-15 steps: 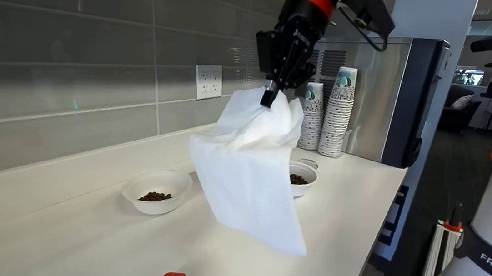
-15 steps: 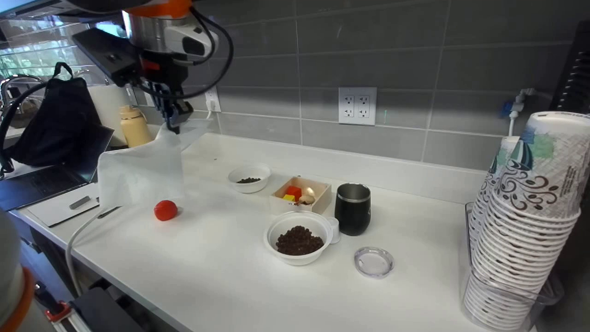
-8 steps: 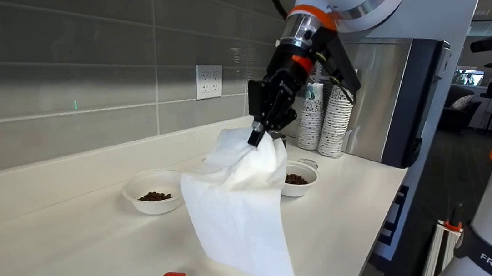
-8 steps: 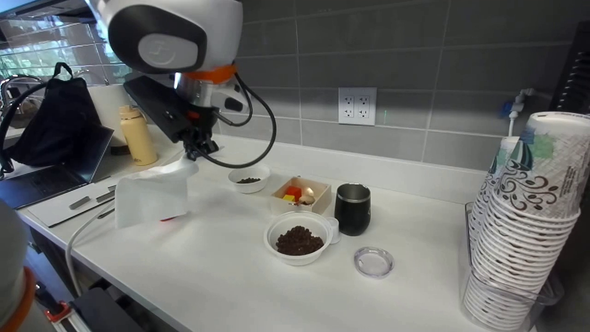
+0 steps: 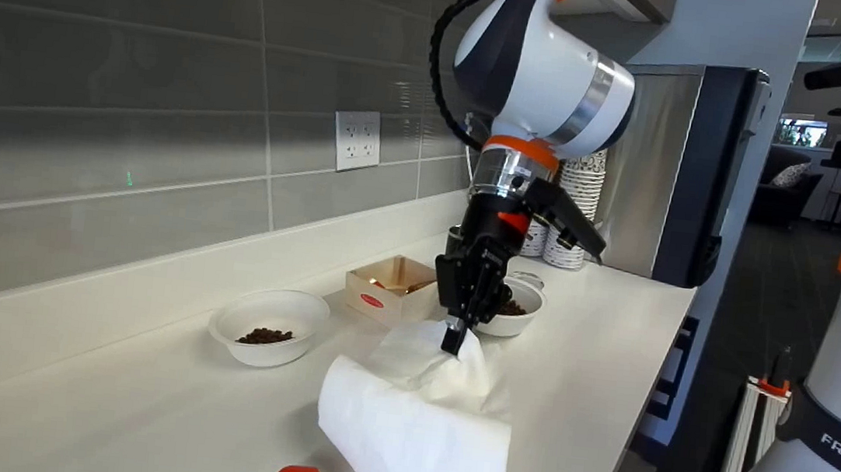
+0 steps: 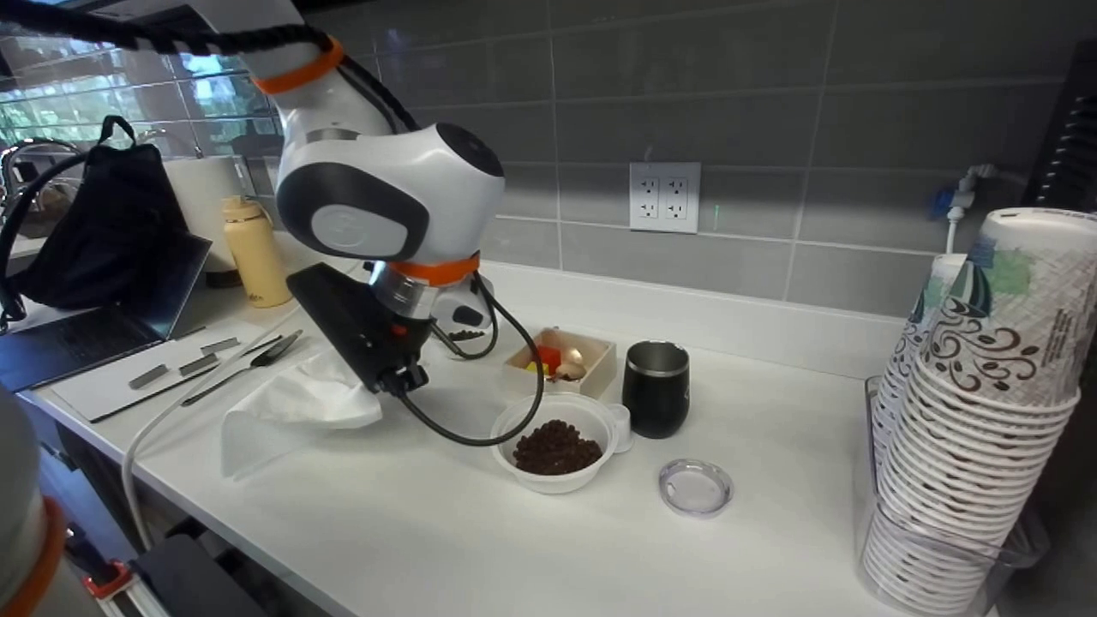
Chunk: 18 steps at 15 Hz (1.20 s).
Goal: Flip the napkin over
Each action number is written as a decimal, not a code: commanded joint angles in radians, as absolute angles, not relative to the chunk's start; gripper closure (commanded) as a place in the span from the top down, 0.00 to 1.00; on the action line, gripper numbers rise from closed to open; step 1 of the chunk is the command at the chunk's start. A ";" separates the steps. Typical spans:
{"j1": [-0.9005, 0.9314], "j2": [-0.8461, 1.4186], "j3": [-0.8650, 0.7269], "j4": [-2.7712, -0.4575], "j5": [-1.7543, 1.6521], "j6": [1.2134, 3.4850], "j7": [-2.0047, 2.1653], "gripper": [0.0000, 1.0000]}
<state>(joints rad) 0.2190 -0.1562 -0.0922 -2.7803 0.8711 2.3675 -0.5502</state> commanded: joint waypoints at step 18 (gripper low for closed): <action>0.205 0.103 -0.067 -2.772 0.434 2.826 -0.215 0.41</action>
<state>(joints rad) 0.1505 0.0833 -0.0315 -2.7722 0.5871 2.7797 -0.3657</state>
